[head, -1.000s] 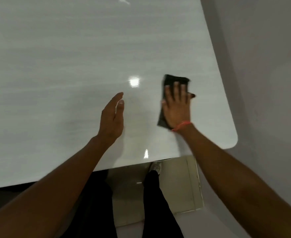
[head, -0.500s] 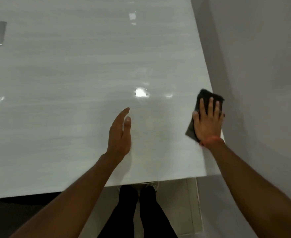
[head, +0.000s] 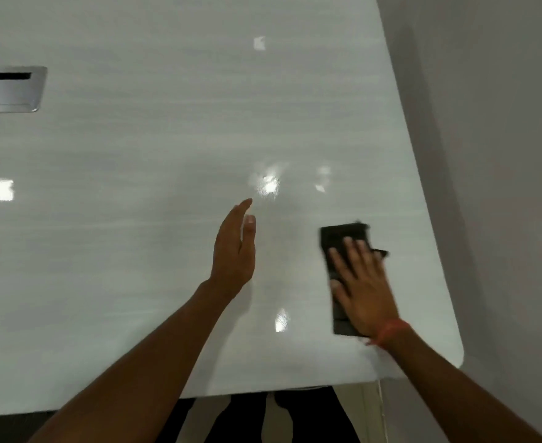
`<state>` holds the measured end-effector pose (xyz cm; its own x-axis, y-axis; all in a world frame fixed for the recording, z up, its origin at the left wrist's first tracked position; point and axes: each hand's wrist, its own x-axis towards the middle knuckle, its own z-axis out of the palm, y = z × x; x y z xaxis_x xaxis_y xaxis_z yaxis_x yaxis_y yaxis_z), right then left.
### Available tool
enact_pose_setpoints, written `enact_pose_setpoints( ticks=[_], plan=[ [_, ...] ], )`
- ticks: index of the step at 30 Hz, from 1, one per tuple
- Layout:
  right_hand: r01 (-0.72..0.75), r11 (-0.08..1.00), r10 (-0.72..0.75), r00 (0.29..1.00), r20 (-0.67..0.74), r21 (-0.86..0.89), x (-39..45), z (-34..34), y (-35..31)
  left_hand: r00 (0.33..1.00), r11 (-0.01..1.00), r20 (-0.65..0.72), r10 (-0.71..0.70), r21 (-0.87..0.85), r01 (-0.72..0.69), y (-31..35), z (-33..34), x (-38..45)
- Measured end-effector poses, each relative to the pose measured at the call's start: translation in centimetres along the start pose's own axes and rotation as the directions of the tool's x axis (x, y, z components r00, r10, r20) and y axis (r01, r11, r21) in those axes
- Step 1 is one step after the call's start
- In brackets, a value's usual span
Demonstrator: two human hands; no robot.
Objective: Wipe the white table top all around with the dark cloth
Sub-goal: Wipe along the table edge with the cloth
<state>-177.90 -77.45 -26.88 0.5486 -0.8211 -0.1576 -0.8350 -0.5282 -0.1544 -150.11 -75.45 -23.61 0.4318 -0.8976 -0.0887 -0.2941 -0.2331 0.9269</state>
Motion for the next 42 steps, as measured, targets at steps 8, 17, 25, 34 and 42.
enact_pose_setpoints(
  ticks=[8, 17, 25, 34, 42],
  plan=[
    [-0.401, 0.915, 0.402, 0.909, -0.108, 0.039, 22.8, -4.3, 8.7, 0.993, 0.999, -0.119, -0.002, 0.039, 0.007, -2.7, -0.8, 5.5],
    [0.496, 0.867, -0.49, 0.866, -0.1, 0.051, 18.4, -0.7, -6.6, 0.974, 0.999, -0.223, 0.031, 0.03, -0.025, 3.6, 4.0, 12.1],
    [-0.13, 0.991, 0.131, 0.989, -0.067, 0.011, 17.9, -4.3, 14.0, 0.994, 1.0, -0.109, 0.022, -0.016, -0.024, 5.6, 10.0, 14.8],
    [0.12, 0.993, -0.115, 0.983, -0.14, 0.024, 26.9, -2.9, 0.8, 0.98, 0.996, -0.178, 0.086, 0.017, -0.085, 4.9, 9.7, 15.3],
    [0.03, 1.0, -0.031, 0.998, -0.054, -0.003, 15.6, -3.0, 10.3, 0.97, 0.999, -0.239, 0.049, -0.008, -0.052, 3.4, 5.9, 12.9]
  ],
)
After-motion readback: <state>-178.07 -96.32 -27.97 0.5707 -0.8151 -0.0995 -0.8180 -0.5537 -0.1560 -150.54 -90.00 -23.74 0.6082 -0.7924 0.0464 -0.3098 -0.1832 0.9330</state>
